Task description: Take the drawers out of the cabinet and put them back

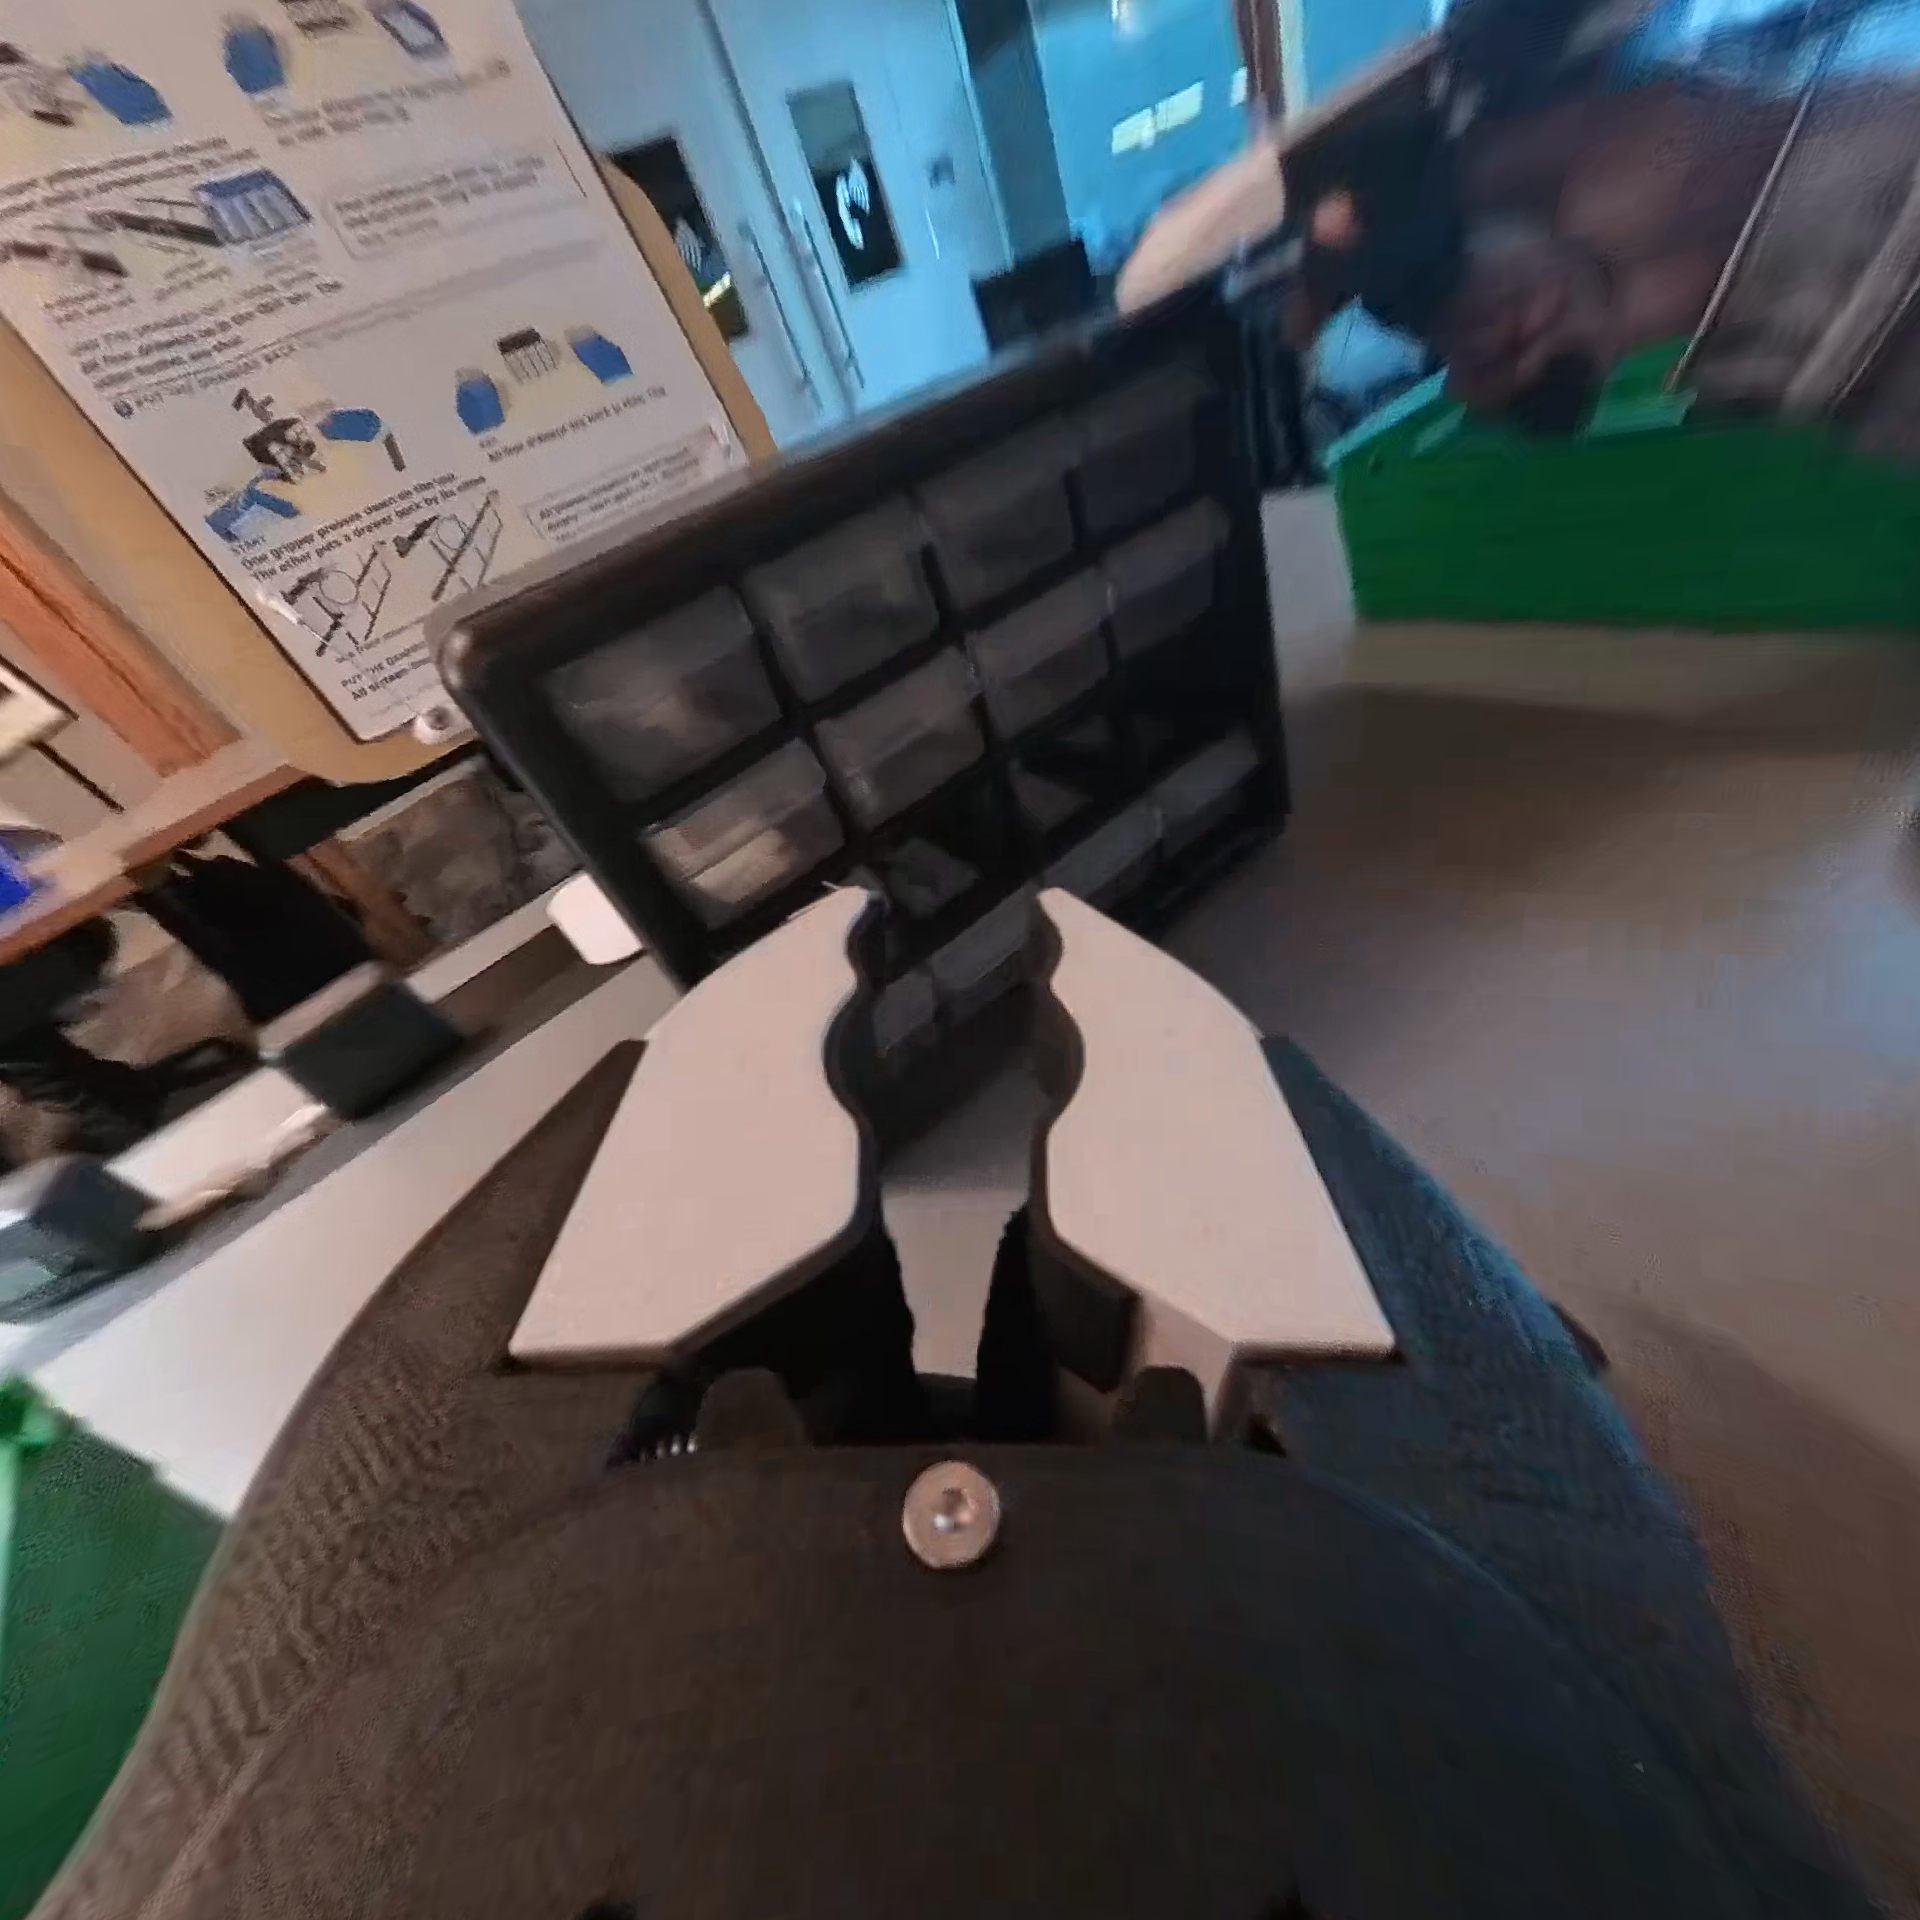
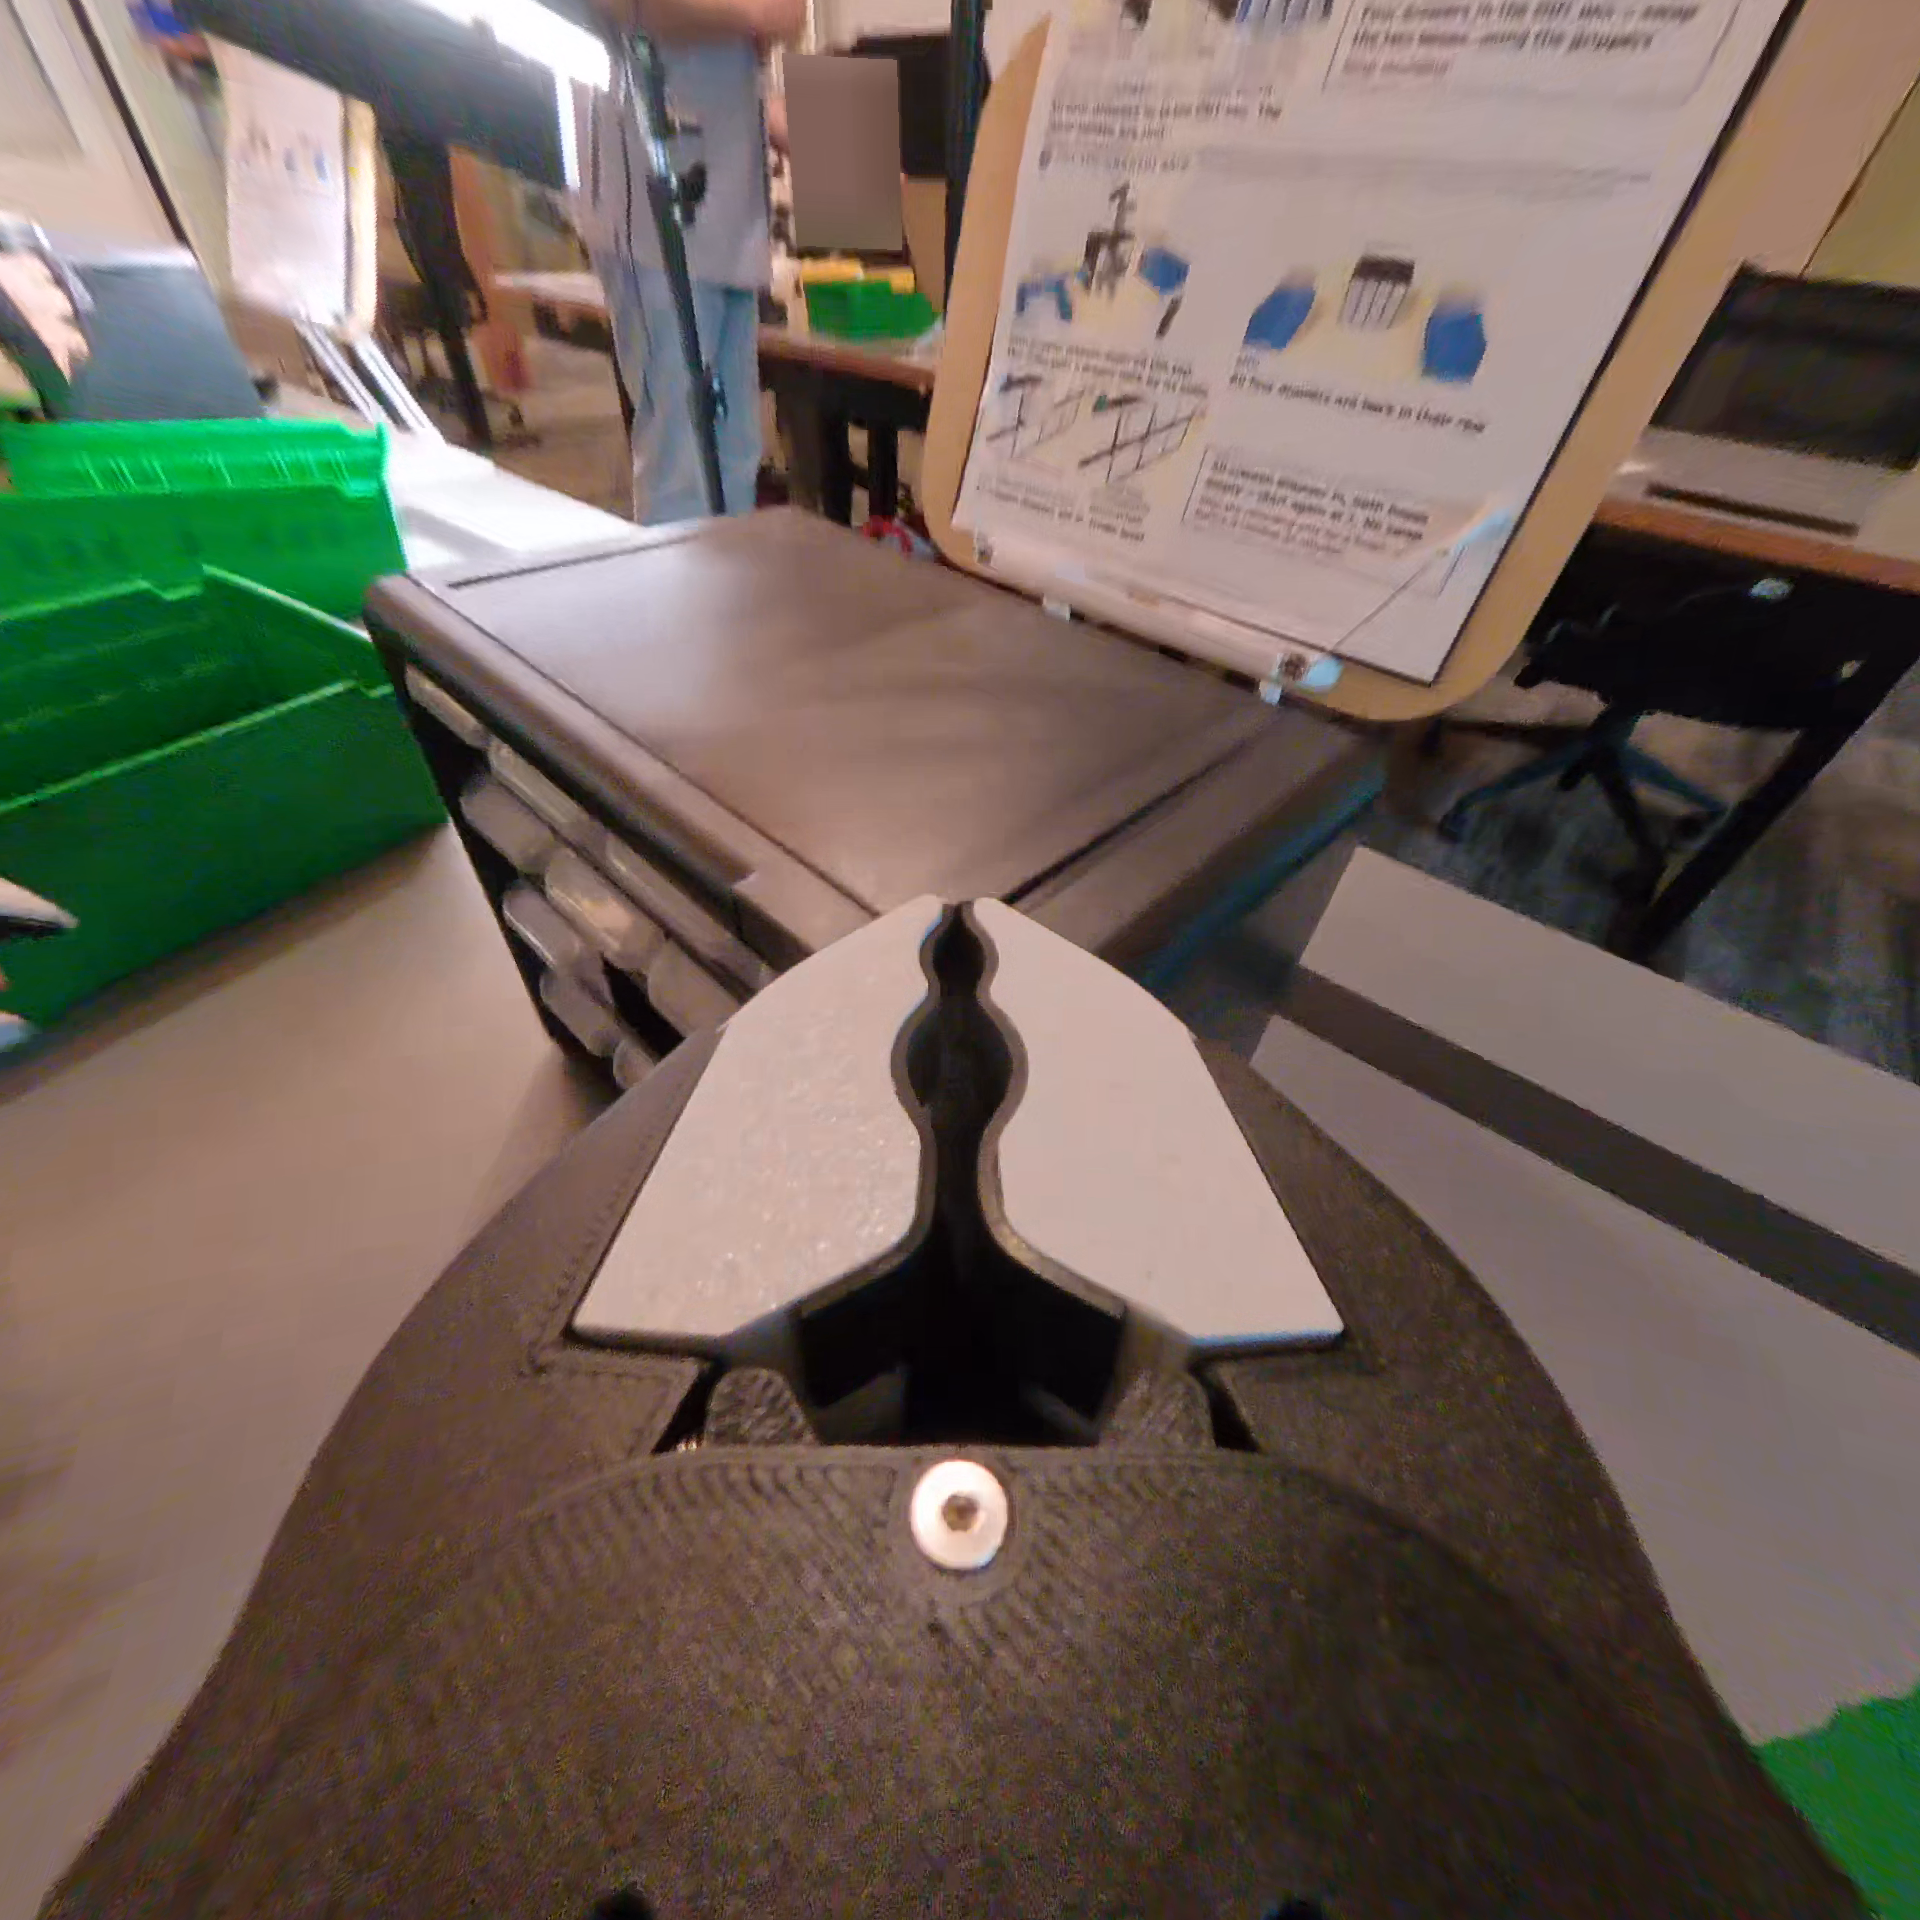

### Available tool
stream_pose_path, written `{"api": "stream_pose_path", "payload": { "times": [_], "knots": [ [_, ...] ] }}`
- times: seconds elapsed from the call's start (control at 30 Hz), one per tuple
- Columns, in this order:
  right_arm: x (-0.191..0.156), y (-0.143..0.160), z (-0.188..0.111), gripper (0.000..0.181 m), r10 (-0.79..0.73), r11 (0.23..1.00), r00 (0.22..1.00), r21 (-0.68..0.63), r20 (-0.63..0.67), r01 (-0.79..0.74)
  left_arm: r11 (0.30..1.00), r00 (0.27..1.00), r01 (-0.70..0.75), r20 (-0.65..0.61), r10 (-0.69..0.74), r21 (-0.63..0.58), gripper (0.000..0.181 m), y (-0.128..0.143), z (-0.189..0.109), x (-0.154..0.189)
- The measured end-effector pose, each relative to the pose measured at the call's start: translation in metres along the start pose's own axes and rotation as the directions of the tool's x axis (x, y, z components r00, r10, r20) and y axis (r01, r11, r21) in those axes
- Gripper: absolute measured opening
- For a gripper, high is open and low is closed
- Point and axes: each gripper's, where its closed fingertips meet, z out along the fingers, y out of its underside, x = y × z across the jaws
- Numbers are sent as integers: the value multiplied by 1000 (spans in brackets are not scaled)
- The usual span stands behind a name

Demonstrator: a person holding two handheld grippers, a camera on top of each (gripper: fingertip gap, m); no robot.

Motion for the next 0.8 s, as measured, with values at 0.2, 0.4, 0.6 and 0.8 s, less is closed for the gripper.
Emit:
{"api": "stream_pose_path", "payload": {
  "times": [0.2, 0.4, 0.6, 0.8],
  "knots": [
    [1, 1, 1, 0, 3, 1000, 1000, 6, 2, -3, 737, 728, -620, 151, 668, -268, 38, 40, 47, -36],
    [1, 1, 1, 1, -14, 1000, 1000, -28, -21, 14, 472, 467, -805, 107, 878, -360, 39, 71, 88, -46],
    [1, 1, 1, 1, -6, 1000, 1000, -7, -16, 6, 381, 337, -846, 180, 924, -373, 20, 65, 96, -55],
    [1, 1, 1, 1, -14, 1000, 1000, -3, -27, 14, 378, 340, -850, 166, 926, -367, 9, 63, 89, -49]
  ]
}}
